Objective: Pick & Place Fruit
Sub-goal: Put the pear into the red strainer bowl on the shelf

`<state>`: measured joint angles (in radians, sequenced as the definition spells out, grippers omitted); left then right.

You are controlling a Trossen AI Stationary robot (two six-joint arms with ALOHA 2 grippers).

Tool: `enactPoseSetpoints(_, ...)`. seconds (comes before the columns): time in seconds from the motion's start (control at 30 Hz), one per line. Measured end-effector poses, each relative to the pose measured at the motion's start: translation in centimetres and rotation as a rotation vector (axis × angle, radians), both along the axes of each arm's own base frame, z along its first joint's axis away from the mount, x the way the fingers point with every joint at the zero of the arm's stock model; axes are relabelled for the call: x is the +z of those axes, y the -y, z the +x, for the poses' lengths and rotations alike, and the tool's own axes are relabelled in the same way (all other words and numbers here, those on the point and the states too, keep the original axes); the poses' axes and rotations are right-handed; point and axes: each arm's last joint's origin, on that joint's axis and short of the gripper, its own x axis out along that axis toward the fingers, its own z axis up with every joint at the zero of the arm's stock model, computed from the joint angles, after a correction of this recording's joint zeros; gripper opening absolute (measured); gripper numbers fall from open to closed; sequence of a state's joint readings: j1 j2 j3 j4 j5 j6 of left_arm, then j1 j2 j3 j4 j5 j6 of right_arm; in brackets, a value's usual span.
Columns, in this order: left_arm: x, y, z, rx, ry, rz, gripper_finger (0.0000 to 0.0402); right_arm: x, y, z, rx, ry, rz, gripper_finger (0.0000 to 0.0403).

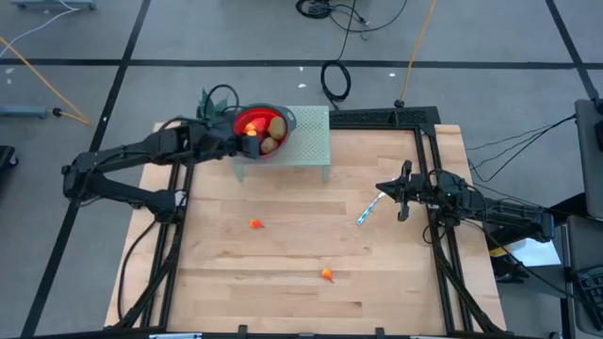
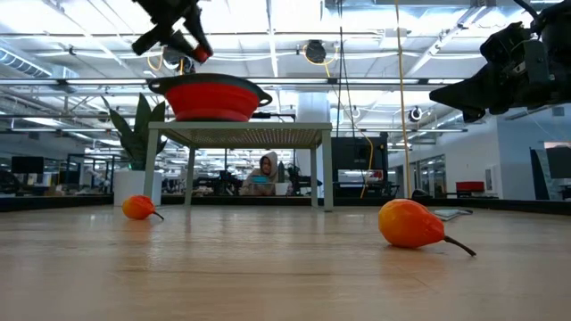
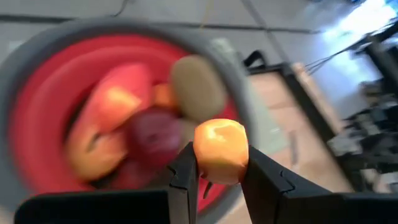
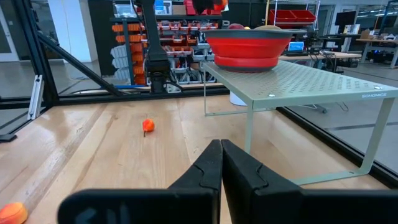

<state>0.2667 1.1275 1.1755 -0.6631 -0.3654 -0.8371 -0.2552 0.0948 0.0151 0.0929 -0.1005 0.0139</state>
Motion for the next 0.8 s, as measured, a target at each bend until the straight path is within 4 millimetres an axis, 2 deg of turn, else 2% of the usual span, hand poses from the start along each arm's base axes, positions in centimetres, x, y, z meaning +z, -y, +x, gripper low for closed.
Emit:
enactPoseSetpoints(0.17,-0.8,-0.4,-0.9,0.059,-0.089,-0.053,0.0088,0.0,0.0,0.0,0.0,0.0,0.0,0.0)
enactPoseSetpoints(0.4,-1.1,-1.1,-1.5,0.145,-0.137,-0.023,0.0088,0.0,0.0,0.0,-0.001,0.0,0.0,0.0)
enactPoseSetpoints(0.8,-1.5,-2.6,-1.6,0.124,-0.201,-0.008,0.0088,0.0,0.0,0.0,-0.001,0.0,0.0,0.0)
